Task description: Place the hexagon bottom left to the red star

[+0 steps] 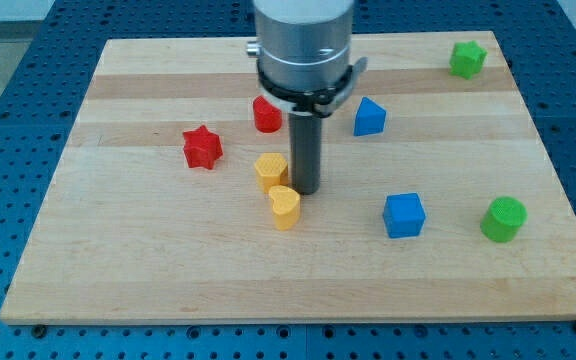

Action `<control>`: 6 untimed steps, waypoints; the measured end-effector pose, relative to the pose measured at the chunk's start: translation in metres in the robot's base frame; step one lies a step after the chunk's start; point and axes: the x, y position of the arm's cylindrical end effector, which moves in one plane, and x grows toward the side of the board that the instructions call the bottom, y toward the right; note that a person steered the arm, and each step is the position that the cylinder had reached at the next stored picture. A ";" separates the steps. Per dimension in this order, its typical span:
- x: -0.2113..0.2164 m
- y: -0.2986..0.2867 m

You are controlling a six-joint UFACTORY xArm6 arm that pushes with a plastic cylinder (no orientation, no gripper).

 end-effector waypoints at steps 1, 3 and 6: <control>-0.013 -0.017; -0.018 -0.125; 0.007 -0.009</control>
